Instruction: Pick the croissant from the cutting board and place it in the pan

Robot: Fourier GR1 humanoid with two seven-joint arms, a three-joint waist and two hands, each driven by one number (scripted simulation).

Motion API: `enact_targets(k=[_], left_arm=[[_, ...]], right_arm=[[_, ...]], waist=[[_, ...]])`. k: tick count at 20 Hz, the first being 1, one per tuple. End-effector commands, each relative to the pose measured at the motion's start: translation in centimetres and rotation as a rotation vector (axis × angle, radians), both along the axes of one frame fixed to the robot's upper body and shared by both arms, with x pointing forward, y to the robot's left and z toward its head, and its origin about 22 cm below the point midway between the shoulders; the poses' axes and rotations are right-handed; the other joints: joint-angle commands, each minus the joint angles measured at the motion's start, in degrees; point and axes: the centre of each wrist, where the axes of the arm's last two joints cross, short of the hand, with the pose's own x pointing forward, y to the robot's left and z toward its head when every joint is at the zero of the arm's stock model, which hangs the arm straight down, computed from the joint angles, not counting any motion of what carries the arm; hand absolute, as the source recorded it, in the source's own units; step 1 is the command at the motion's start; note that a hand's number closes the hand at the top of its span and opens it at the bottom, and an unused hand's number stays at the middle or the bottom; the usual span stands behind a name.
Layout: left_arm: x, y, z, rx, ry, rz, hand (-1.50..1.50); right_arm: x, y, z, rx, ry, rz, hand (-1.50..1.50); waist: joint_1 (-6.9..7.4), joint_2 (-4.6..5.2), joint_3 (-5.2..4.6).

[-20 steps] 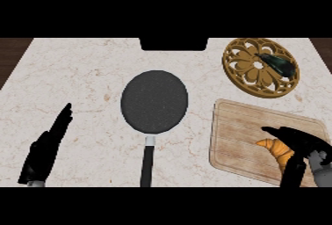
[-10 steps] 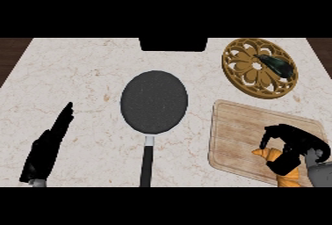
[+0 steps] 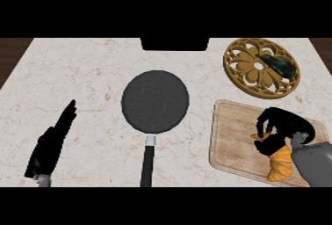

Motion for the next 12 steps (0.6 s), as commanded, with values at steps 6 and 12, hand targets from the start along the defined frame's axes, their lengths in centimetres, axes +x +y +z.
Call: enact_targets(k=[6, 12], left_arm=[[-0.4, 1.0, 0.3, -0.006, -0.016, 0.014, 0.00], [0.0, 0.6, -0.2, 0.005, -0.007, -0.002, 0.00]], right_arm=[[1.5, 2.0, 1.4, -0.085, -0.440, 0.014, 1.50], [2.0, 3.1, 8.7, -0.003, -0.938, 0.197, 1.50]], waist=[[0.24, 0.20, 0.56], [-0.23, 0.04, 0.57]])
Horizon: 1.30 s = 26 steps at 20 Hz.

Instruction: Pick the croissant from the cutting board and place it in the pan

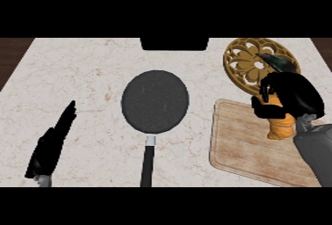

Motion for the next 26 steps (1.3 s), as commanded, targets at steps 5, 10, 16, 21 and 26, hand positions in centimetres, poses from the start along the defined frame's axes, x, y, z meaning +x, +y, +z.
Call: enact_targets(k=[5, 10, 16, 21, 26], left_arm=[[0.3, 0.6, -0.1, -0.005, 0.008, 0.008, 0.00], [-0.5, -0.6, 0.9, -0.004, -0.004, -0.030, 0.00], [-0.7, -1.4, 1.1, 0.009, 0.006, -0.021, 0.00], [0.7, -1.1, 0.5, 0.002, 0.006, -0.053, 0.00], [1.7, -1.7, 2.7, 0.016, -0.017, -0.080, 0.00]], right_arm=[[-0.2, 5.6, 4.7, 0.075, -0.331, 0.191, 1.50], [2.8, 11.8, 5.8, 0.198, -0.318, 0.250, 1.50], [5.6, 16.4, 3.4, 0.306, -0.232, 0.276, 1.50], [7.3, 21.1, 2.6, 0.381, -0.162, 0.261, 1.50], [8.8, 22.3, 0.1, 0.291, -0.083, 0.240, 1.50]], waist=[[-0.10, 0.03, -0.05], [1.01, 0.21, -0.03], [1.04, 0.33, -0.02], [2.24, 0.81, -0.06], [3.96, 1.17, -0.05]])
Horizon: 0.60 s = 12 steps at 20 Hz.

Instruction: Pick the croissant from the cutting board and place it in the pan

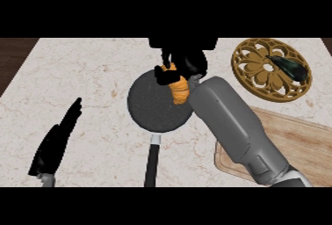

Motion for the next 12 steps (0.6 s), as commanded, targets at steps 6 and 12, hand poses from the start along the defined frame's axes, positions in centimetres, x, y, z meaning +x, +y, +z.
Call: enact_targets(k=[6, 12], left_arm=[[1.2, -1.2, 0.6, -0.003, -0.025, -0.059, 0.00], [1.5, -2.0, 0.0, -0.002, -0.026, -0.084, 0.00]], right_arm=[[1.5, 1.0, -4.2, -0.217, 0.126, 0.068, 1.50], [1.1, -1.7, -7.5, 0.161, 0.476, -0.071, -1.50]], waist=[[3.42, 1.02, -0.02], [5.00, 1.15, 0.08]])
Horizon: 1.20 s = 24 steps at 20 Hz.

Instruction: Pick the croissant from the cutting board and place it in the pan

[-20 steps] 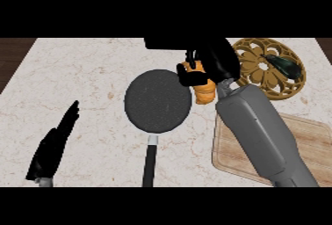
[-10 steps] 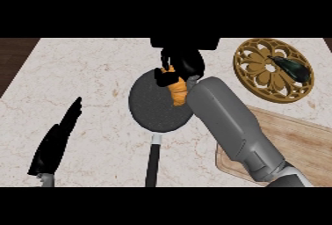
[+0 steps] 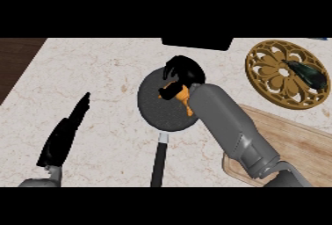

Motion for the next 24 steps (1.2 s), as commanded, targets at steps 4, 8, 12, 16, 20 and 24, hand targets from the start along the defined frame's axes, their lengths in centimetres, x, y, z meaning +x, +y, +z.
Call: enact_targets(k=[4, 8, 12, 16, 20, 24], left_arm=[[0.9, -0.6, 0.2, -0.002, -0.007, -0.044, 0.00], [-0.2, -0.7, -1.0, -0.012, 0.006, -0.033, 0.00], [-0.2, -0.2, -0.9, 0.003, 0.004, -0.011, 0.00], [-0.7, 0.0, -0.9, -0.005, 0.008, 0.031, 0.00], [-1.1, 2.7, -1.1, -0.004, 0.021, 0.074, 0.00], [-2.0, 1.4, -0.9, -0.016, 0.037, 0.078, 0.00]], right_arm=[[-0.1, -1.1, -1.3, 0.300, 0.050, -0.108, -1.50], [0.3, -0.7, 0.1, 0.431, -0.119, -0.140, -1.50], [0.9, -1.1, 0.7, 0.539, -0.191, -0.279, -1.50], [1.9, -1.2, 2.1, 0.625, -0.218, -0.422, -1.50], [2.0, -5.1, -0.7, 0.667, -0.250, -0.505, -1.50], [2.1, -11.5, -1.8, 0.709, -0.324, -0.465, -1.50]], waist=[[2.05, 0.48, 0.10], [0.56, -0.10, 0.07], [0.04, -0.22, 0.07], [-1.93, -0.74, 0.04], [-4.35, -0.87, 0.03], [-5.76, -1.45, 0.06]])
